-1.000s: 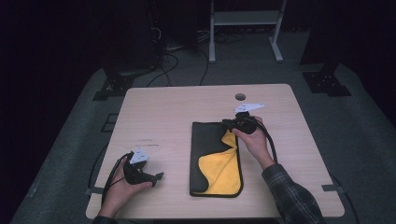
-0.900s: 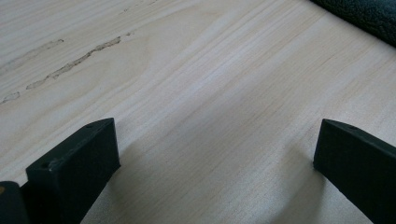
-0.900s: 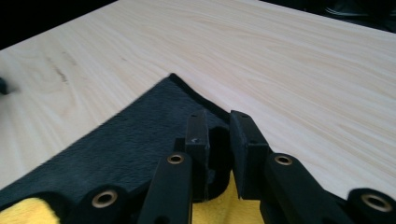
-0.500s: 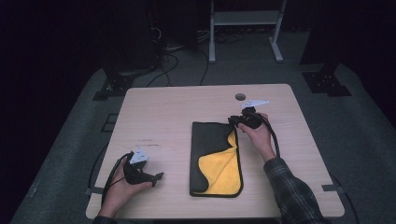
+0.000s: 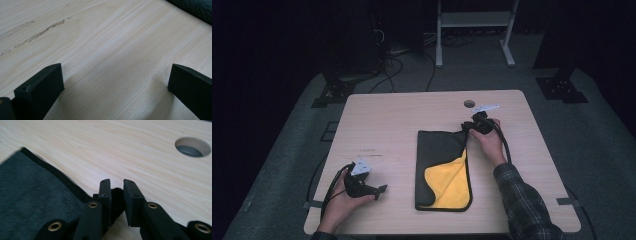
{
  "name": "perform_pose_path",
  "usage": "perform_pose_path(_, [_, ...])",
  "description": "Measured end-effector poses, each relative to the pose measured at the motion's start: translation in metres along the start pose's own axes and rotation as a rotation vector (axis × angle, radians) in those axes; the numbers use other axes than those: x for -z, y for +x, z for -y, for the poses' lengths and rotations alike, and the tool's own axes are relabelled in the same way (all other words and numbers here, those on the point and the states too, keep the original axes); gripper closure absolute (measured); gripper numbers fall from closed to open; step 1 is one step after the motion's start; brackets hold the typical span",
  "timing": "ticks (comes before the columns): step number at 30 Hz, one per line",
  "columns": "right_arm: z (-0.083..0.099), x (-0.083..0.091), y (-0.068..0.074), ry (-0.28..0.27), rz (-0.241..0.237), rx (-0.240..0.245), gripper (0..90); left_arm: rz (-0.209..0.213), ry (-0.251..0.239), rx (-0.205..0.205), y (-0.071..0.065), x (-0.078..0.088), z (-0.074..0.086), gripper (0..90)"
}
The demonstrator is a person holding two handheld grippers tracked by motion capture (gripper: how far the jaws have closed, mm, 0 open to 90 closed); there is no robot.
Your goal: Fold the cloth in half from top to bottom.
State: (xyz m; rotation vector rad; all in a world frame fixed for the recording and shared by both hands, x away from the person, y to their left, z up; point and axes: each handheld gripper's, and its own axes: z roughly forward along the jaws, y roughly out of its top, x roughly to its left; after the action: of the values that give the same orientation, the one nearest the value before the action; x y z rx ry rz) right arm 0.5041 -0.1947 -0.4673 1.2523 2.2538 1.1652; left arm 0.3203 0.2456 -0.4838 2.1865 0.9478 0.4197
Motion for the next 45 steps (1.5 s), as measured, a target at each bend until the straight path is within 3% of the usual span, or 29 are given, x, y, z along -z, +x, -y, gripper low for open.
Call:
perform_pose_path(3, [0.002,-0.001,-0.001,-0.008,-0.022,-0.006,60.8,0.000,0.000,0.000,0.000,0.000,0.000,0.0])
perform_pose_path(9, [-0.004,0.014,0.010,-0.040,-0.046,0.030,51.1,0.000,0.000,0.000,0.000,0.000,0.000,0.0])
perform_pose_path(17, [-0.008,0.050,0.016,-0.103,-0.041,0.050,49.6,0.000,0.000,0.000,0.000,0.000,0.000,0.0])
perform_pose_path(23, [0.004,0.074,0.025,-0.123,-0.079,0.064,49.2,0.000,0.000,0.000,0.000,0.000,0.000,0.0])
perform_pose_path(28, [0.014,0.082,0.035,-0.111,-0.103,0.086,48.9,0.000,-0.001,0.000,0.000,0.000,0.000,0.0])
perform_pose_path(36, [0.028,0.085,0.062,-0.077,-0.170,0.136,48.5,0.000,0.000,0.000,0.000,0.000,0.000,0.0])
perform_pose_path(45, [0.036,0.080,0.104,-0.056,-0.269,0.199,48.5,0.000,0.000,0.000,0.000,0.000,0.000,0.0])
